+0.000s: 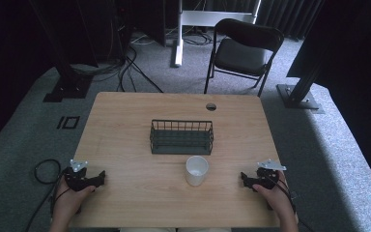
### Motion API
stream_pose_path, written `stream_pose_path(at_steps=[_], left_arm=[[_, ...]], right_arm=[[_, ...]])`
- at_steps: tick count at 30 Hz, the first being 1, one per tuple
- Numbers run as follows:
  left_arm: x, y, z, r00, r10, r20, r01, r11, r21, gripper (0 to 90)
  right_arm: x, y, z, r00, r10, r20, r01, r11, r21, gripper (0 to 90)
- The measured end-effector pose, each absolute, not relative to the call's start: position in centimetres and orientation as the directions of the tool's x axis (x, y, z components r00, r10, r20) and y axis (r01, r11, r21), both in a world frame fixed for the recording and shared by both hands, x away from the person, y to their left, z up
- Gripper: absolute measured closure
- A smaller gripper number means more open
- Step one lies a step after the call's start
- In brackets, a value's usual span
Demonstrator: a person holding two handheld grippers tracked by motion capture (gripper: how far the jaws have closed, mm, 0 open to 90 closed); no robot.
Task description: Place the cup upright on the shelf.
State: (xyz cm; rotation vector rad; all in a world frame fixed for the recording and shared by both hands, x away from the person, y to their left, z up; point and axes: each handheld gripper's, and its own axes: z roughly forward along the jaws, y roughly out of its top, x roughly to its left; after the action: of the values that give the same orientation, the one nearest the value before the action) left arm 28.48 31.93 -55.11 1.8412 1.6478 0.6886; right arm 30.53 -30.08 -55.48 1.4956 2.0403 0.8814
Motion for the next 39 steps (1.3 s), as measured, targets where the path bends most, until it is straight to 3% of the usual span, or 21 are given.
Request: stream_pose_path(at_steps=[9,17,39], left_arm=[[28.3,31.8,-55.0,0.157,0.986,0.056,0.677,-0.148,0.721,14.8],[28.3,31.4,-55.1,0.211,0.977,0.020,0.681,-0.162,0.714,15.2],[29.1,29.0,-54.5,0.289,0.956,0.049,0.659,-0.236,0.714,15.3]], right_arm=[[30.5,-30.1,-55.5,-0.304,0.953,0.008,0.659,0.204,0.724,10.7],[30.5,-30.1,-55.5,-0.304,0.953,0.008,0.659,0.204,0.724,10.7],[30.5,-30.1,-55.5,-0.304,0.953,0.008,0.659,0.204,0.724,10.7]])
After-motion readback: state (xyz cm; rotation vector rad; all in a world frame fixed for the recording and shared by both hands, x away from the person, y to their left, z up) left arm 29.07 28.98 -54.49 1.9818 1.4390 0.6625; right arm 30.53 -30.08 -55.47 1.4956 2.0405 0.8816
